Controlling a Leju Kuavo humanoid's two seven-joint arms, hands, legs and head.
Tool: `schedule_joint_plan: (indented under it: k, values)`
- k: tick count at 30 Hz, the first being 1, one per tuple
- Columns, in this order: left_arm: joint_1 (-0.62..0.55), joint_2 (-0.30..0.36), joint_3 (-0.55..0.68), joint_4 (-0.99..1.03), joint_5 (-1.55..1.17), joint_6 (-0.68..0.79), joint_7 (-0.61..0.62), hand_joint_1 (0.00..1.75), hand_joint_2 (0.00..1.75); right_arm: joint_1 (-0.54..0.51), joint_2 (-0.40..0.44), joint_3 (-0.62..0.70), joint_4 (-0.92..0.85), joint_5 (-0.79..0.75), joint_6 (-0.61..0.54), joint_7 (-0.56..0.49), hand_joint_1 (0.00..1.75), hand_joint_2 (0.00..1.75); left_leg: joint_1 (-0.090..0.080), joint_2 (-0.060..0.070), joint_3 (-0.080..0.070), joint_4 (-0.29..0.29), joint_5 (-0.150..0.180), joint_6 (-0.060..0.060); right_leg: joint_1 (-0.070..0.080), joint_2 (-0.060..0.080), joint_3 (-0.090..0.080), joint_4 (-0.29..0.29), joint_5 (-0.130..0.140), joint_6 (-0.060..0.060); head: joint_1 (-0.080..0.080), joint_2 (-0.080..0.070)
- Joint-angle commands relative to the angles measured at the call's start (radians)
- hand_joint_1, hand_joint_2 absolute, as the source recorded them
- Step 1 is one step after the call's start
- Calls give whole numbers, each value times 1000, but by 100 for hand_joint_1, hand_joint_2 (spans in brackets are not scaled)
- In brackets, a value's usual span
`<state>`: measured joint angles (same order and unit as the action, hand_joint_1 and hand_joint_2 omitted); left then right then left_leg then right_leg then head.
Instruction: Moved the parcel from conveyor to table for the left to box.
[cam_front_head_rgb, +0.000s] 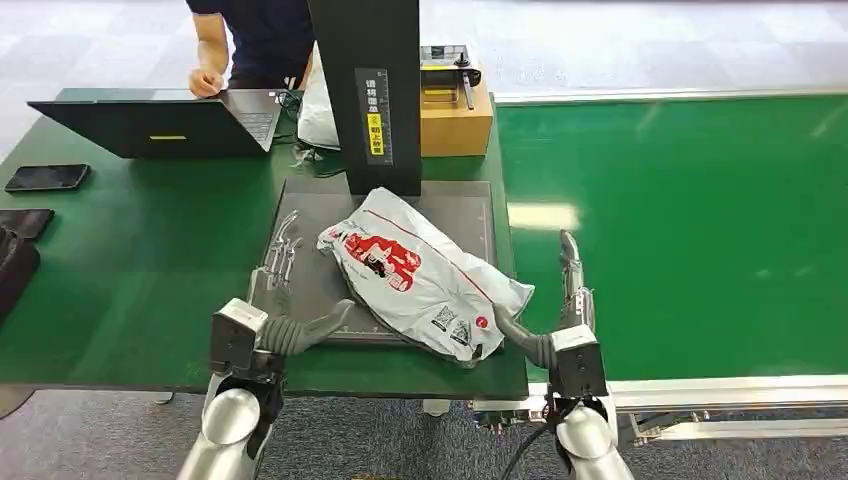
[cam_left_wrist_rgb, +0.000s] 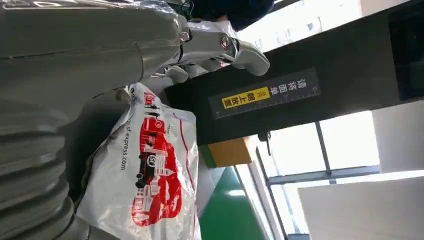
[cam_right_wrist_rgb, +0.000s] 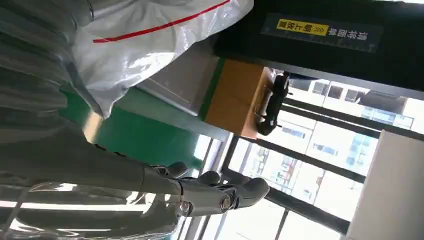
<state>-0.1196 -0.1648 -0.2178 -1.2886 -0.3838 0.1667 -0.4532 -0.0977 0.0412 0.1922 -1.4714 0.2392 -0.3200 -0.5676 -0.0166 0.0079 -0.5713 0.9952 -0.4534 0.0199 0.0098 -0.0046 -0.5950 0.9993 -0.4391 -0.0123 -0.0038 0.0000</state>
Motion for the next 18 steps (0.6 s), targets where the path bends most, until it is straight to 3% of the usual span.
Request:
schedule_joint_plan:
  k: [1,18]
  values:
    - [-41,36,-10,72,16,1,-14,0,175,71,25,-66,-31,-22,42,8,0,175,1,-3,4,-2,0,-3,0,-2,4,-2,-1,2,0,0]
    - [-89,32,-23,118,26,6,-29,0,175,55,49,-82,-76,-31,67,0,0,175,1,-2,4,-3,0,-4,0,-1,4,-2,0,2,0,0]
